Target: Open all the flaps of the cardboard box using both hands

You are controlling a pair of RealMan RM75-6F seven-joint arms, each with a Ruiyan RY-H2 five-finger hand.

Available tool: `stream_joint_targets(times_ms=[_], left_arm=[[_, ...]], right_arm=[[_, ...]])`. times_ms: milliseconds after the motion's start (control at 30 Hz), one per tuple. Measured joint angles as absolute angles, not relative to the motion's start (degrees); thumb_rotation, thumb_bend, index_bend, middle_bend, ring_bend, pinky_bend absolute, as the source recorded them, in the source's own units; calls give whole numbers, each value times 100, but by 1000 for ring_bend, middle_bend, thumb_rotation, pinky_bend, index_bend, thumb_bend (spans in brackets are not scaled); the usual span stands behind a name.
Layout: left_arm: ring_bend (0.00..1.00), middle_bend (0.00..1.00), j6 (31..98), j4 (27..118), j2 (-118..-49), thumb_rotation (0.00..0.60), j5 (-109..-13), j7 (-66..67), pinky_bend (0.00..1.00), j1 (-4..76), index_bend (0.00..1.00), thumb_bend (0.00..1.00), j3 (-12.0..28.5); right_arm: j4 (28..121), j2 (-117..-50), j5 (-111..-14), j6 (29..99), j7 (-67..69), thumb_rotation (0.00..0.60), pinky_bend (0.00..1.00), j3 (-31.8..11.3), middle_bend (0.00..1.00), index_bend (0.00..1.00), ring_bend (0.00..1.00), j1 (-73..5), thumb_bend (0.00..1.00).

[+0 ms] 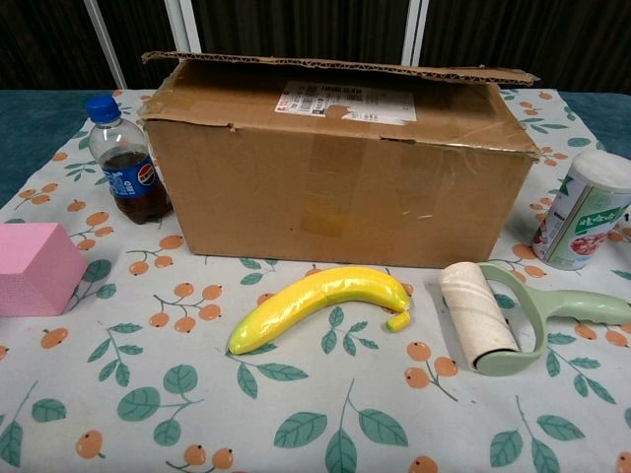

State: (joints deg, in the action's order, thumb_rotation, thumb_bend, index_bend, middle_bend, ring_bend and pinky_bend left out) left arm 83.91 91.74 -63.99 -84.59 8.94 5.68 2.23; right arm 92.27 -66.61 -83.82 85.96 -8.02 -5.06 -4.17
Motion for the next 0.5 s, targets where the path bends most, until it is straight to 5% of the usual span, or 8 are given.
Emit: stream_joint_targets(times_ms=[500], left_arm=[[0, 0, 8286, 9221, -6372, 600, -8411, 1262, 0, 622, 0, 71, 210]], right_arm=[[9128, -6748, -8292, 8529, -836, 600, 237, -569, 0, 0, 0, -477, 177]])
